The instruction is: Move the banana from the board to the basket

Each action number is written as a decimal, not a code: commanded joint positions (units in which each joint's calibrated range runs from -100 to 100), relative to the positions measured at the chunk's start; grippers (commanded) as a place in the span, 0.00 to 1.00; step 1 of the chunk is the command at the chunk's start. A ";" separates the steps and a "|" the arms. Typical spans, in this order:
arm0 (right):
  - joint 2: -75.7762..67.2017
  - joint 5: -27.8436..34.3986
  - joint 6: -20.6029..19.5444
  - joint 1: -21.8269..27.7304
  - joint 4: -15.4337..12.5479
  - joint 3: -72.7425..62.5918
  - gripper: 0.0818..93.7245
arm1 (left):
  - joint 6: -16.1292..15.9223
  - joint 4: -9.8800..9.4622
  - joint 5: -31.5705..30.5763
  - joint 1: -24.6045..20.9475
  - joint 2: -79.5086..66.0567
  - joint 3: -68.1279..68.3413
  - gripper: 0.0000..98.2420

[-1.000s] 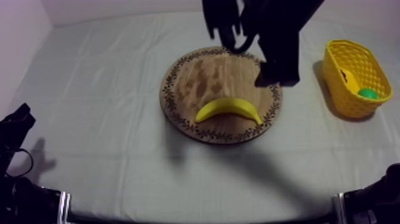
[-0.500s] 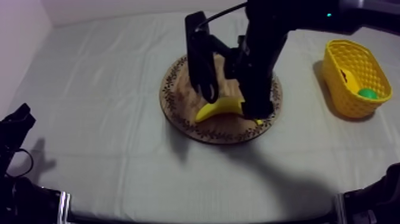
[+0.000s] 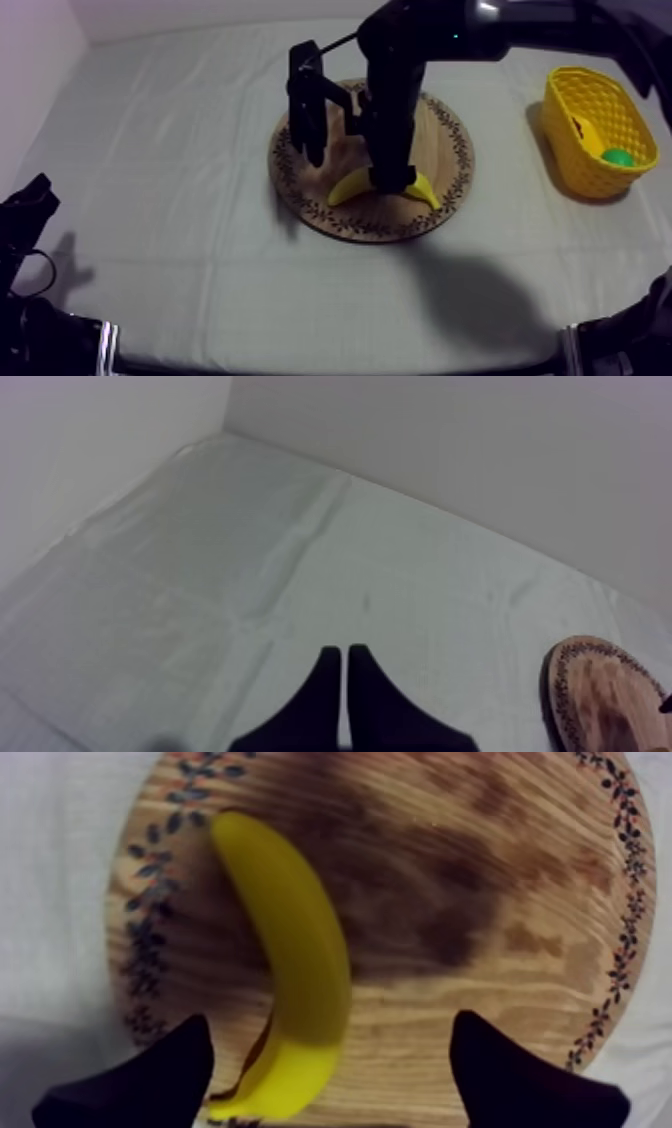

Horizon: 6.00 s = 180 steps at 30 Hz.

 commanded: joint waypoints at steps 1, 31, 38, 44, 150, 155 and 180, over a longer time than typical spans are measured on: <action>1.71 -0.47 -0.27 0.05 0.27 -0.35 0.85 | 0.00 -0.01 -0.01 -0.02 0.02 -0.02 0.00; 4.10 -5.70 -0.55 0.05 0.89 5.26 0.24 | 0.00 -0.01 -0.01 -0.02 0.02 -0.02 0.00; 1.58 -5.10 -0.81 -0.03 1.17 5.56 0.23 | 0.00 -0.01 -0.01 -0.02 0.02 -0.02 0.00; -3.24 -2.32 -0.63 0.37 1.05 3.52 0.23 | 0.00 -0.01 -0.01 -0.02 0.02 -0.02 0.00; -12.30 6.31 -8.51 41.31 4.05 7.94 0.30 | 0.00 -0.01 -0.01 -0.02 0.02 -0.02 0.00; -9.47 2.47 -10.08 40.68 5.78 9.70 0.37 | 0.00 -0.01 -0.01 -0.02 0.02 -0.02 0.00; -17.19 4.46 -8.77 40.70 3.79 8.84 0.93 | 0.03 -0.01 -0.01 -0.02 0.02 -0.02 0.00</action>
